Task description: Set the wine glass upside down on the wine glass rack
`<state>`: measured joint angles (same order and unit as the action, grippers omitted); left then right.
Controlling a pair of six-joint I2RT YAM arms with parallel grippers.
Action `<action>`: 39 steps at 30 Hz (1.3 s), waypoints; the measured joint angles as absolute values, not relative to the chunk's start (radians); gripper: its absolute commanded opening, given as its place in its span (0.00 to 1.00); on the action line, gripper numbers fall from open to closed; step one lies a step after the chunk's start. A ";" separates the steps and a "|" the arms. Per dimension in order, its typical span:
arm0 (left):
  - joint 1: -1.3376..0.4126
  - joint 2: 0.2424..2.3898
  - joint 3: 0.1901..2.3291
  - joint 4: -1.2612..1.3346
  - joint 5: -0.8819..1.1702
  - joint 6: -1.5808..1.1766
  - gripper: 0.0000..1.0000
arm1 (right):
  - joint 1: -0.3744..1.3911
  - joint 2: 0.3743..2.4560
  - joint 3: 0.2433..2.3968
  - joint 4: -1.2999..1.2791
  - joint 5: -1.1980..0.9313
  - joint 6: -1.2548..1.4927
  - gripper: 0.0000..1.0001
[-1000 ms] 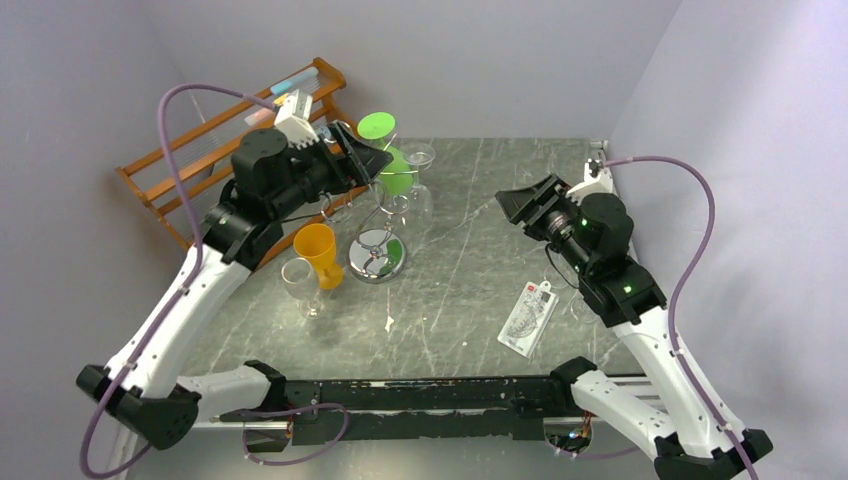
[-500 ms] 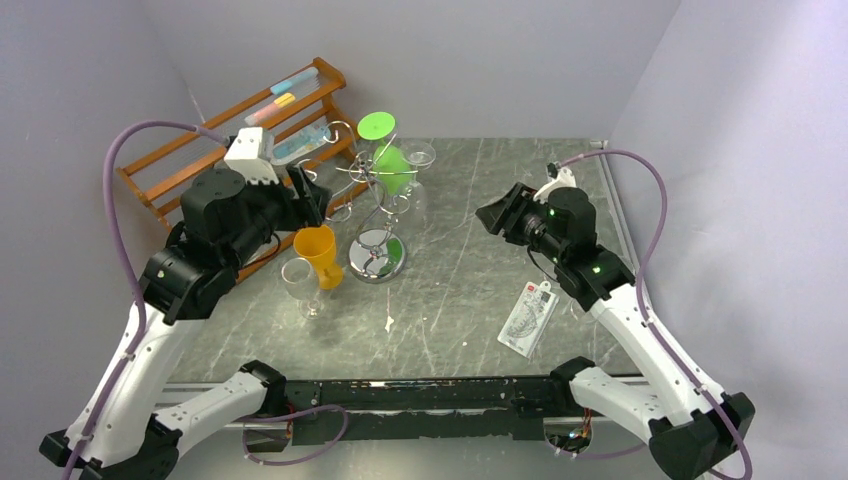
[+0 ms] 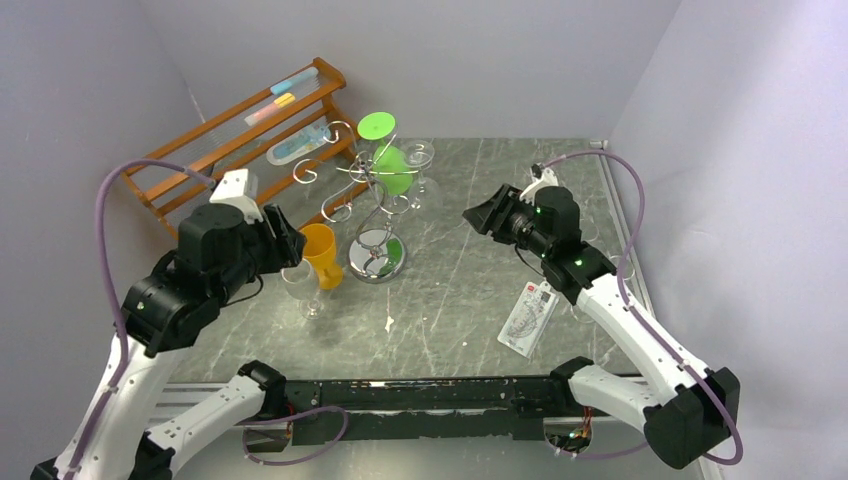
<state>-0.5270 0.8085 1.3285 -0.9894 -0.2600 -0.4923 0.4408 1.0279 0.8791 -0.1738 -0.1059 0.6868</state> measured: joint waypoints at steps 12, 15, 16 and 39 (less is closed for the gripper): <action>-0.527 0.865 1.086 -1.044 -0.253 -0.532 0.63 | 0.443 1.047 0.718 -0.166 -0.193 0.880 0.51; -0.527 0.826 1.033 -1.033 -0.237 -0.547 0.66 | 0.447 1.055 0.698 -0.163 -0.215 0.902 0.52; -0.527 0.819 1.015 -1.021 -0.234 -0.551 0.66 | 0.448 1.062 0.695 -0.163 -0.221 0.907 0.52; -0.527 0.978 0.963 -0.858 -0.311 -0.493 0.37 | 0.508 1.015 0.620 -0.122 -0.107 1.024 0.51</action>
<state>-0.5270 0.9775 0.9634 -0.8577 -0.3115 -0.4927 0.5076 1.0153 0.6197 -0.1219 -0.1070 1.0245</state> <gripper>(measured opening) 0.447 0.520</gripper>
